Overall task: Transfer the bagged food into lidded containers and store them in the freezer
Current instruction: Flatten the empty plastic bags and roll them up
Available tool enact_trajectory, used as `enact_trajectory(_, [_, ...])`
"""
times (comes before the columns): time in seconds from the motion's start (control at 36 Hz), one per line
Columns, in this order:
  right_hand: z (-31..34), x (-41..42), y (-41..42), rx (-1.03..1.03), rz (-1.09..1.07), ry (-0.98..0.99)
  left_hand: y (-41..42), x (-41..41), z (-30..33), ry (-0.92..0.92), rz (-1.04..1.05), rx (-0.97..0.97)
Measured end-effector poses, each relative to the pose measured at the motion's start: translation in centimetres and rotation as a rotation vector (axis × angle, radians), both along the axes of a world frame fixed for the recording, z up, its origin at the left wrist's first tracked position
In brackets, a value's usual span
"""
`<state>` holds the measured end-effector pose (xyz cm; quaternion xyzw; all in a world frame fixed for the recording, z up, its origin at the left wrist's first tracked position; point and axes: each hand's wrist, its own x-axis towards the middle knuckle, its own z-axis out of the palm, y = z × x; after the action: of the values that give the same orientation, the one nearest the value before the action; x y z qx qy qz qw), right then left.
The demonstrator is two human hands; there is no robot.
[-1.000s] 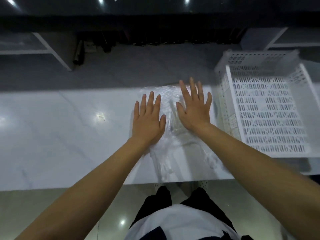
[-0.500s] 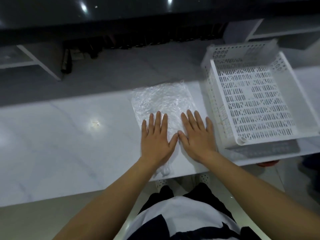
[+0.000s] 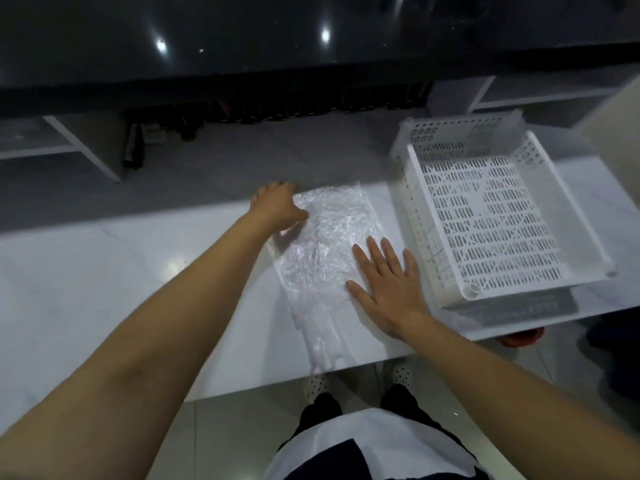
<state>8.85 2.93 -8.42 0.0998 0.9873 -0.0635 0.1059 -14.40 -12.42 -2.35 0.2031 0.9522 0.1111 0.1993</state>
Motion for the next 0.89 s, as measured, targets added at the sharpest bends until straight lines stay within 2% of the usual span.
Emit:
enact_trajectory(0.08, [0.0,0.0,0.0,0.001,0.0,0.0,0.8,-2.2,0.1,-0.036,-0.056,-0.057])
enact_trajectory(0.28, [-0.4,0.0,0.0,0.021,-0.004,0.017,2.3,-5.4,0.9,-0.29,-0.174,-0.075])
enact_trajectory(0.36, [-0.4,0.0,0.0,0.021,-0.003,0.015,2.0,-5.9,1.6,-0.434,-0.164,-0.068])
enact_trajectory(0.5, [-0.1,0.0,0.0,0.006,-0.001,-0.007,-0.7,-6.0,3.0,-0.567,-0.074,-0.048])
enact_trajectory(0.58, [0.0,0.0,0.0,-0.01,0.001,-0.019,-4.1,-4.6,2.3,-0.667,0.123,0.149])
enact_trajectory(0.69, [0.4,-0.1,0.1,-0.058,0.0,-0.047,-7.9,-0.3,0.2,-0.77,0.543,0.644])
enact_trajectory(0.75, [0.7,-0.3,0.1,-0.128,-0.017,-0.046,-8.5,2.6,-0.4,-0.795,0.71,0.834])
enact_trajectory(0.81, [1.1,-0.8,-0.1,-0.209,-0.049,-0.019,-8.5,5.5,-0.8,-0.805,0.77,0.923])
enact_trajectory(0.89, [1.6,-2.3,-0.5,-0.215,-0.06,0.019,-7.4,9.2,-1.0,-0.732,0.818,0.908])
